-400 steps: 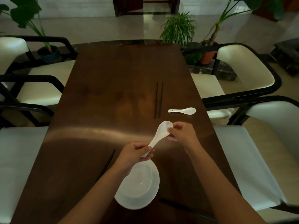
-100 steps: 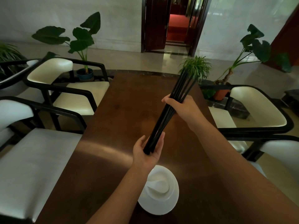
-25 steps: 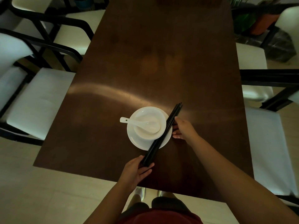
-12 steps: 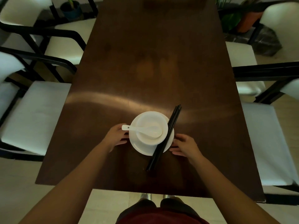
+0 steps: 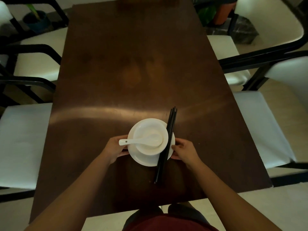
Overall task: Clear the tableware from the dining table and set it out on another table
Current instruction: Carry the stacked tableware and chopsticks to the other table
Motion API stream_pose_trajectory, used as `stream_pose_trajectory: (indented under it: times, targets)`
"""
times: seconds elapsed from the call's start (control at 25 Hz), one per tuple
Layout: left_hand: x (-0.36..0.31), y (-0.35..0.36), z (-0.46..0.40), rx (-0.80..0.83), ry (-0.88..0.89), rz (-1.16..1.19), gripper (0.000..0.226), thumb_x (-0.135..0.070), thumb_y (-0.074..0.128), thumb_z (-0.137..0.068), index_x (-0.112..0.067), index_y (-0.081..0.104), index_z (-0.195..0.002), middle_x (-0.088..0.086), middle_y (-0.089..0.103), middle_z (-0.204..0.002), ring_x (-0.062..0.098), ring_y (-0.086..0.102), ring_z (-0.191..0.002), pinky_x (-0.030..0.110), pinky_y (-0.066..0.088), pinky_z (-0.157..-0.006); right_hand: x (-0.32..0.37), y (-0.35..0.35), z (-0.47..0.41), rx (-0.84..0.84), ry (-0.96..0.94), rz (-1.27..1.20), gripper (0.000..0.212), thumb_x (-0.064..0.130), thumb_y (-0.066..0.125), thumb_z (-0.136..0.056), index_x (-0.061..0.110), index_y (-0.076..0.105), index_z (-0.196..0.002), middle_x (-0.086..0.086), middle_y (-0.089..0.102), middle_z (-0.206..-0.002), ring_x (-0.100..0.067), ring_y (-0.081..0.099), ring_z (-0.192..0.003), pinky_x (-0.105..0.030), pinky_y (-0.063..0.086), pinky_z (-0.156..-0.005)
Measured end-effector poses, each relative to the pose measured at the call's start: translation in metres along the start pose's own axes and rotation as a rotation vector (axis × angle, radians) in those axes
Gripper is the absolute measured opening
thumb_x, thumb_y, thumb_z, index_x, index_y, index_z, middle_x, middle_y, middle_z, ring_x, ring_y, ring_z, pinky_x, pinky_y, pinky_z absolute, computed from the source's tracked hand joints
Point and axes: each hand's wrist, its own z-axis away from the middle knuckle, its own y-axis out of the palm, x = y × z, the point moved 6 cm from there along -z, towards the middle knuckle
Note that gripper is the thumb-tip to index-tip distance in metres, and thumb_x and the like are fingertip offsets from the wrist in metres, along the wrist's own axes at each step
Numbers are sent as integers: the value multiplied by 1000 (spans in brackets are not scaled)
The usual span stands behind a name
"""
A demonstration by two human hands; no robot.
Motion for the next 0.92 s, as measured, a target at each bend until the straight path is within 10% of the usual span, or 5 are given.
stream_pose_trajectory:
  times: [0.92]
  targets:
    - [-46,239,62,395,83,-218,12,-5,61,-85,-16,64,-88,5,68,-93,20,66,-85,35,57,-61,-44,-221,168,-410,-52,-295,30,1,58,-86,7,62,-115,-8,70,-86,-20,72,-72,-27,60,-56]
